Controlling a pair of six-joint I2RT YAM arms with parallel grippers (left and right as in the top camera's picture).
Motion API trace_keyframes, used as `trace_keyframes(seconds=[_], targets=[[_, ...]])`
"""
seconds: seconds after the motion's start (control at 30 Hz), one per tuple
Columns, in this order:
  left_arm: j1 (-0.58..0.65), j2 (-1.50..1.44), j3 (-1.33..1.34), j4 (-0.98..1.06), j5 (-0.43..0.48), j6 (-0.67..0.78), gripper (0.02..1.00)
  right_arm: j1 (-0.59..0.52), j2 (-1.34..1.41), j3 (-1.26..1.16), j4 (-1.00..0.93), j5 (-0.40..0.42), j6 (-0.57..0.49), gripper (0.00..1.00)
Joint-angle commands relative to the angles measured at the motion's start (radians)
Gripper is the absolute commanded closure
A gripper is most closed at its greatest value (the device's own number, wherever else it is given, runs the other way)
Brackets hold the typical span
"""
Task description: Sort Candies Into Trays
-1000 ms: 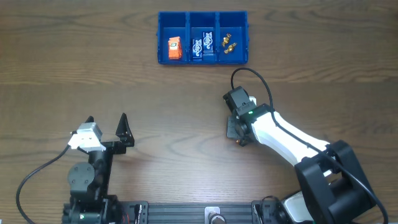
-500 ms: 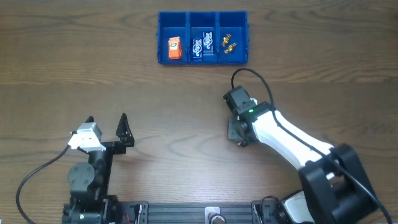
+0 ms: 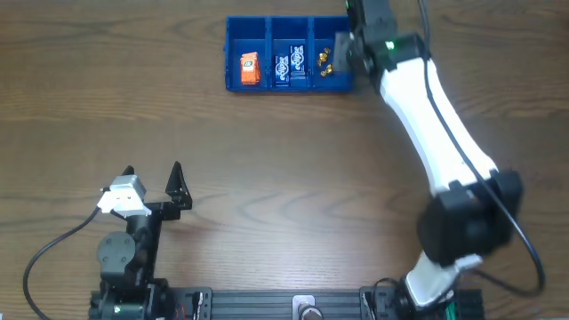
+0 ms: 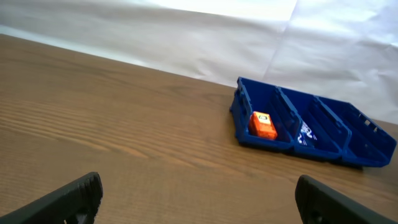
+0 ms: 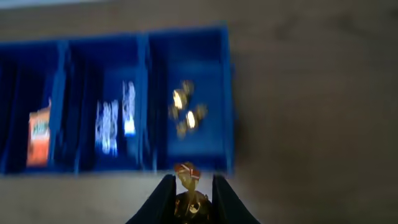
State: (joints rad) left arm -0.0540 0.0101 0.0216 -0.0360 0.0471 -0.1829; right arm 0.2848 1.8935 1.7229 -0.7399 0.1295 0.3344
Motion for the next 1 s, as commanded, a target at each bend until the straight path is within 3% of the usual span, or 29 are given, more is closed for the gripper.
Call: trace_keyframes(seconds=[0.03, 0.2, 0.3, 0.37, 0.43, 0.5, 0.63, 0.73, 0.93, 1.0], targets=[[0.004, -0.006, -0.017, -0.041, -0.013, 0.004, 0.020, -0.016, 0.190, 0.126, 0.062, -0.002, -0.059, 0.768], [0.004, -0.006, -0.017, -0.041, -0.013, 0.003, 0.020, -0.016, 0.243, 0.126, 0.125, -0.023, -0.066, 0.757], [0.004, -0.006, -0.017, -0.041, -0.013, 0.003, 0.020, -0.017, 0.228, 0.126, 0.097, -0.018, -0.082, 0.606], [0.004, -0.006, -0.017, -0.041, -0.013, 0.004, 0.020, -0.017, 0.171, 0.117, 0.077, -0.013, -0.083, 0.557], [0.004, -0.006, -0.017, -0.041, -0.013, 0.004, 0.020, -0.017, 0.055, 0.066, 0.073, -0.008, -0.147, 0.439], [0.004, -0.006, -0.017, -0.041, -0.013, 0.004, 0.020, -0.019, -0.095, -0.027, 0.071, 0.044, -0.161, 0.354], [0.004, -0.006, -0.017, -0.041, -0.013, 0.004, 0.020, -0.060, -0.388, -0.292, 0.119, 0.053, -0.166, 0.248], [0.004, -0.006, -0.017, -0.041, -0.013, 0.004, 0.020, -0.085, -0.618, -0.566, 0.222, 0.053, -0.206, 0.005], [0.004, -0.006, -0.017, -0.041, -0.013, 0.003, 0.020, -0.156, -1.032, -1.024, 0.344, 0.040, -0.175, 0.003], [0.004, -0.006, -0.017, -0.041, -0.013, 0.004, 0.020, -0.203, -1.189, -1.201, 0.435, -0.029, -0.175, 0.003]])
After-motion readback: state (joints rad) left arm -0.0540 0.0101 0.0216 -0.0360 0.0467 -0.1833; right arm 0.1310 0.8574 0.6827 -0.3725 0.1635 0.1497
